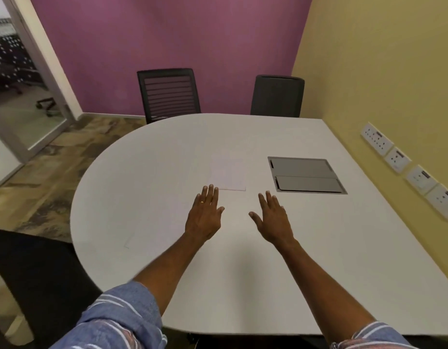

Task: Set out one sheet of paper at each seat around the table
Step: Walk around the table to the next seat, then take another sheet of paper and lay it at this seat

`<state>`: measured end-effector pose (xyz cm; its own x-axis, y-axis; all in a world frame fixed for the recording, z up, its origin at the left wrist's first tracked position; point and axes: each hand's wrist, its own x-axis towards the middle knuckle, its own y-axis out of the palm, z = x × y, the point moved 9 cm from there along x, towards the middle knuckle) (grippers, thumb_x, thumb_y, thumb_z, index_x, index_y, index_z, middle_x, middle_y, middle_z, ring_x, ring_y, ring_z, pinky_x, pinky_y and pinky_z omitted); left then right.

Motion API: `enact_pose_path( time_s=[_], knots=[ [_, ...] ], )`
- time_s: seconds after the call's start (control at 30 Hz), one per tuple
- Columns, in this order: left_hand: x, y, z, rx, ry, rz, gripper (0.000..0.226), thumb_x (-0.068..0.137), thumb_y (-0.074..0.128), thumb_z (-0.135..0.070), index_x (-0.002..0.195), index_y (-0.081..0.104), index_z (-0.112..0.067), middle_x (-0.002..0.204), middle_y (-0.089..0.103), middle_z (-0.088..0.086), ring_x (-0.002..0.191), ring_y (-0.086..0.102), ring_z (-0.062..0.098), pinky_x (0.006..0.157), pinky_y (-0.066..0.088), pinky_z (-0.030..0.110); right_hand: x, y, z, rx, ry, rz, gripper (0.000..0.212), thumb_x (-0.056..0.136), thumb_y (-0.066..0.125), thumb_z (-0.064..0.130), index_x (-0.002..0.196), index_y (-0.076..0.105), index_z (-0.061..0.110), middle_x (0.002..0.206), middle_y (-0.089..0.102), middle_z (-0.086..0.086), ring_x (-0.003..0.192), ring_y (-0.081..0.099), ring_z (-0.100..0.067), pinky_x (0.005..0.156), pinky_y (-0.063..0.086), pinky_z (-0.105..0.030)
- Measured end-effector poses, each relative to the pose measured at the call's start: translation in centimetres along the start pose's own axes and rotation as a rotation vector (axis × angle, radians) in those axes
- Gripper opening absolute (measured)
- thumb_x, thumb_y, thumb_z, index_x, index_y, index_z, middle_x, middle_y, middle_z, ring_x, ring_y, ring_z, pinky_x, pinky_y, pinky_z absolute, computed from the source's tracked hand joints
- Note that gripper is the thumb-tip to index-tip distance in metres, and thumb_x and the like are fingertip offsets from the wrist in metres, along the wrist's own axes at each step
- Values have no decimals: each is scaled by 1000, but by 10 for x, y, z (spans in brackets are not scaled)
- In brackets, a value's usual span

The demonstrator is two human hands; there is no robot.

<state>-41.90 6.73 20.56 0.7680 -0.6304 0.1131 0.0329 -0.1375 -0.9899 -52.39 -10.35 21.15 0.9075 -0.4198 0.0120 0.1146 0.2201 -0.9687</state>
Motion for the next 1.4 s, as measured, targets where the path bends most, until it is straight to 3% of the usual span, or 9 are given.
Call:
enact_pose_path(
  time_s=[0.53, 1.03, 1.4],
  knots=[
    [98, 54, 12, -8, -3, 41, 65, 108, 19, -41, 159, -4, -8, 168, -2, 10, 156, -1, 25, 127, 6, 38, 108, 37, -26, -1, -13, 62, 75, 103, 37, 52, 160, 11, 12, 168, 7, -9, 155, 10, -28, 122, 23, -46],
    [178, 100, 44, -23, -275, 123, 65, 108, 21, -40, 159, 1, -5, 168, 2, 13, 156, 4, 25, 127, 6, 40, 235, 94, -32, 31, -133, 170, 75, 102, 40, 52, 159, 14, 11, 168, 7, -11, 155, 11, -29, 123, 22, -45],
    [231, 167, 82, -57, -361, 284, 63, 108, 25, -38, 159, 9, -4, 167, 10, 14, 156, 7, 25, 127, 8, 40, 297, 145, -76, 230, 60, 254, 75, 101, 50, 43, 158, 17, 7, 168, 8, -11, 155, 9, -28, 125, 18, -41]
  ],
)
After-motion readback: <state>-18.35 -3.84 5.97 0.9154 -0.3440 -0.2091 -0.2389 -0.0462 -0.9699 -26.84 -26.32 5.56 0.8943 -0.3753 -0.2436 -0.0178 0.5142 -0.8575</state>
